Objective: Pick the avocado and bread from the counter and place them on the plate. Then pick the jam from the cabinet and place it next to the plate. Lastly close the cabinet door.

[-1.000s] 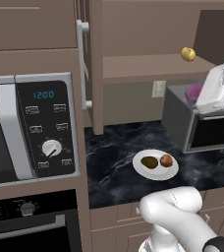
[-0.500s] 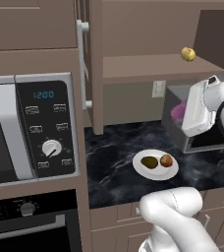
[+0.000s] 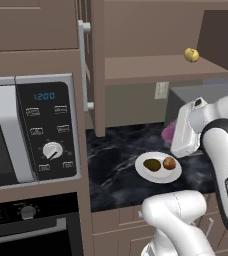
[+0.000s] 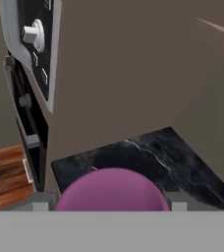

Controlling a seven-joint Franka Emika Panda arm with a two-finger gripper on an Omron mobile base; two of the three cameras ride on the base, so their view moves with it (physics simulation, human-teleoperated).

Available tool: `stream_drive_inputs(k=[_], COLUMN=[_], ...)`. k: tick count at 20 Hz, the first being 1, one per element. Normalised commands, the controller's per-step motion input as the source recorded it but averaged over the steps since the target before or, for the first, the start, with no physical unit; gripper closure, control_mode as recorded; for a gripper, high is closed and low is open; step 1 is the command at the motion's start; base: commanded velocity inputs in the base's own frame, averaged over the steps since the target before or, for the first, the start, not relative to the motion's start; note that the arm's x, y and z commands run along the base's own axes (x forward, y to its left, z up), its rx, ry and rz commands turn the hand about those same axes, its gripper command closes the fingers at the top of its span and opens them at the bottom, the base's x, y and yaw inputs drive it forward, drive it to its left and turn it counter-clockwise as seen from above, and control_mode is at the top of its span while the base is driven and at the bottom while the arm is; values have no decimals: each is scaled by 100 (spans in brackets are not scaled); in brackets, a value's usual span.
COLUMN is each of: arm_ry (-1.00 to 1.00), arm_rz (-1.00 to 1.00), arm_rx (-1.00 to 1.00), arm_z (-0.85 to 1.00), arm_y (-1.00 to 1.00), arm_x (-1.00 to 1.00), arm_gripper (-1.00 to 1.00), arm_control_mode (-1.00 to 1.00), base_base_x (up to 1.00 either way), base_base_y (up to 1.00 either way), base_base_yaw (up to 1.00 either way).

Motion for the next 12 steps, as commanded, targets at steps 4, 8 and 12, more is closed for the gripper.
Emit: stream_drive_inputs(k=[4,8,12], arm_ry=[21,20,14], arm_rz=[-3,-7,-6], arm_rx=[0,0,0], arm_z=[-10,-10,-29], arm_y=[21,8,6], arm_x=[0,6,9], arm_gripper=[100,100,100], arm_control_mode=[-100,-100,-100], base_base_x=[0,0,0], base_base_y=[0,0,0], base_base_yaw=[0,0,0])
